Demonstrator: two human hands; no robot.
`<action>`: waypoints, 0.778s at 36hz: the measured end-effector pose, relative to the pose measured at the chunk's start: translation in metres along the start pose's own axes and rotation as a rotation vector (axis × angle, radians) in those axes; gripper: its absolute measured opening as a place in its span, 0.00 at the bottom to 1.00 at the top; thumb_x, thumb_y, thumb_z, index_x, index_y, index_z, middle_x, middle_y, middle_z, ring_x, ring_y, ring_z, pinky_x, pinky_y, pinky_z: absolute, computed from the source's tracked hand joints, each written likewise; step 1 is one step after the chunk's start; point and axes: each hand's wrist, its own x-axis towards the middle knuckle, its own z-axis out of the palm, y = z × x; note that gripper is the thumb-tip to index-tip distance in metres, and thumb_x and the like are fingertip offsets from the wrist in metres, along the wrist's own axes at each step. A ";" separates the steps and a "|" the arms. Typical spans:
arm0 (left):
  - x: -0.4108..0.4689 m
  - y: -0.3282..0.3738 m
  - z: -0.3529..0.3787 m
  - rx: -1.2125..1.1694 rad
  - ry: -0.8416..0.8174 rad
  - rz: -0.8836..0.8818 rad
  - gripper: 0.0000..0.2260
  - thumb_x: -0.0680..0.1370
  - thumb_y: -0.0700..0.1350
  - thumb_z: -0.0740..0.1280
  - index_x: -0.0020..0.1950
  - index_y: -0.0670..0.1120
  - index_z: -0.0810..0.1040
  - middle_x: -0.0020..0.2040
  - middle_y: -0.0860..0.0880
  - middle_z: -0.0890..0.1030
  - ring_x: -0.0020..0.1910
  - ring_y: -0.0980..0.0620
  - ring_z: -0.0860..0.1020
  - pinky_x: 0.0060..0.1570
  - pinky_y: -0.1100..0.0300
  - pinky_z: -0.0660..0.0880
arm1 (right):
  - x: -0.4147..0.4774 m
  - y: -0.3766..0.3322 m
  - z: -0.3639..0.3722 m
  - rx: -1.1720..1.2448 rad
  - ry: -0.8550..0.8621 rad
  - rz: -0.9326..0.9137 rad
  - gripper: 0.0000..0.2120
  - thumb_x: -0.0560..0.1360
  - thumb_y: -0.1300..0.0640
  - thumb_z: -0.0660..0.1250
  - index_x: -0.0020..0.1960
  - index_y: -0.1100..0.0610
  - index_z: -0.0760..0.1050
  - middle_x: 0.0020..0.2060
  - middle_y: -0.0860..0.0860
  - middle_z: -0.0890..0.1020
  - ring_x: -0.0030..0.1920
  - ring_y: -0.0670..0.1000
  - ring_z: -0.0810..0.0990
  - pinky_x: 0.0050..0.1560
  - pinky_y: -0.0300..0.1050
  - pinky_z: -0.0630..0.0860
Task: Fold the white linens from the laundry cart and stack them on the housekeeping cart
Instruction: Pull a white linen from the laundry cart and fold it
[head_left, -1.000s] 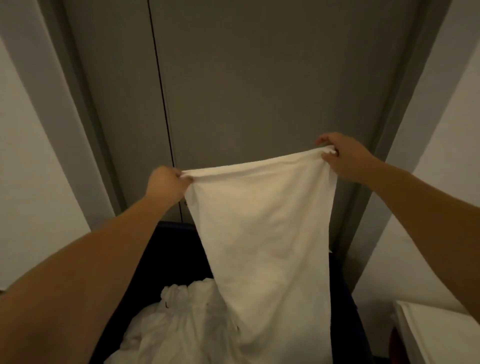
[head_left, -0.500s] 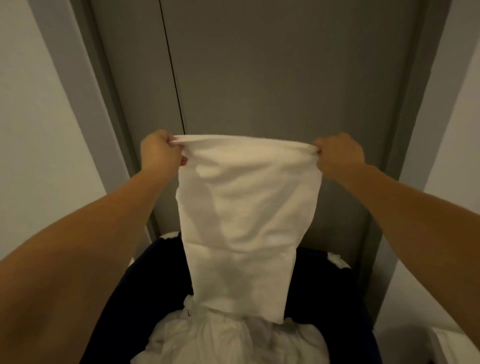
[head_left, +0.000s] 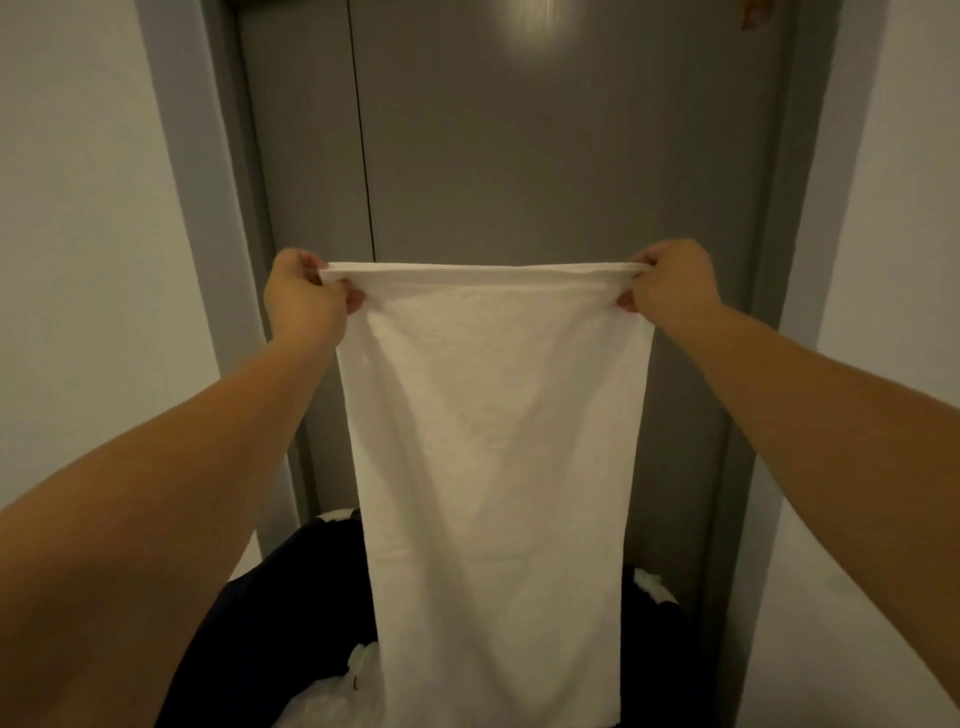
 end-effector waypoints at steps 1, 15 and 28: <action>-0.001 0.010 -0.001 0.000 0.001 0.019 0.16 0.73 0.37 0.72 0.55 0.49 0.72 0.52 0.49 0.77 0.51 0.48 0.79 0.50 0.57 0.80 | -0.002 -0.004 -0.010 0.006 0.023 -0.010 0.10 0.67 0.69 0.72 0.47 0.62 0.82 0.44 0.60 0.83 0.46 0.60 0.82 0.50 0.55 0.81; -0.052 0.129 -0.007 -0.269 -0.175 0.200 0.08 0.73 0.37 0.71 0.51 0.44 0.79 0.40 0.54 0.80 0.39 0.61 0.79 0.38 0.69 0.78 | -0.074 -0.056 -0.164 -0.078 0.335 -0.086 0.12 0.72 0.63 0.60 0.50 0.64 0.80 0.47 0.62 0.82 0.50 0.61 0.80 0.54 0.58 0.77; -0.155 0.175 0.043 -0.466 -0.436 0.107 0.11 0.73 0.32 0.69 0.40 0.48 0.74 0.39 0.50 0.78 0.35 0.59 0.80 0.42 0.62 0.80 | -0.163 -0.025 -0.301 -0.300 0.518 -0.027 0.10 0.68 0.66 0.68 0.49 0.63 0.81 0.48 0.61 0.82 0.52 0.59 0.80 0.54 0.51 0.77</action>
